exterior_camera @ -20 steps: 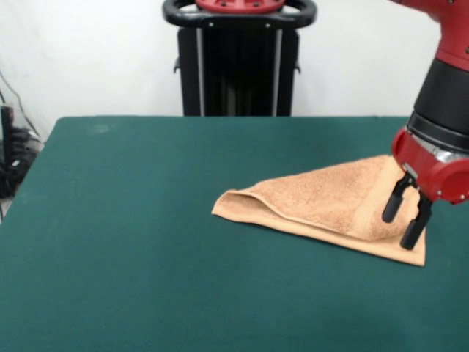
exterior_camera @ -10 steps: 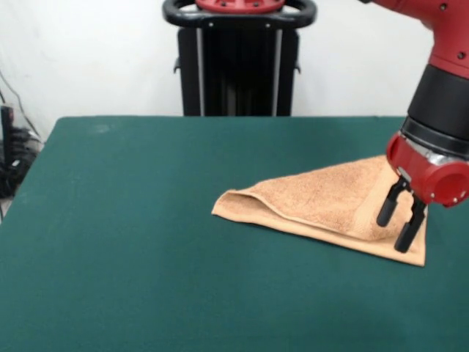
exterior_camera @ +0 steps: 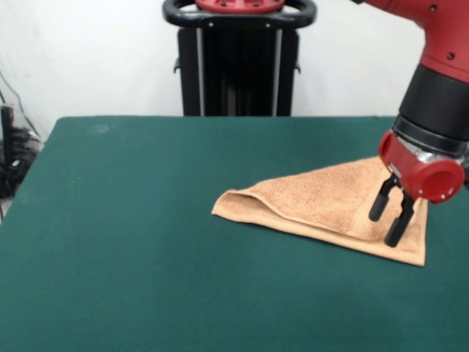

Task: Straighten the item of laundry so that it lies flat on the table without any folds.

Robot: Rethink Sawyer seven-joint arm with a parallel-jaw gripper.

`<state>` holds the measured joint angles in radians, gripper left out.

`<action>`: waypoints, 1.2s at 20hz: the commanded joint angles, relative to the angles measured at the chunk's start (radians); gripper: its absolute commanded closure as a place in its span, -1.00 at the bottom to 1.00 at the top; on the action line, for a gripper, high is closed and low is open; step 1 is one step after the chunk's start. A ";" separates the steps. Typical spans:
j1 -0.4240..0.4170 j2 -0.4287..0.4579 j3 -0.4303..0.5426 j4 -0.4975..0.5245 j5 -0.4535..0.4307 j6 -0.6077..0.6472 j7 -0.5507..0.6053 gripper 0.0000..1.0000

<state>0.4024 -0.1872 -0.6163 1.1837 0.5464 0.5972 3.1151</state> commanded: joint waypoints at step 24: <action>0.042 0.065 0.166 0.216 0.100 -0.129 0.219 -1.00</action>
<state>0.4352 -0.2001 -0.6125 1.2708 0.5885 0.5442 3.1151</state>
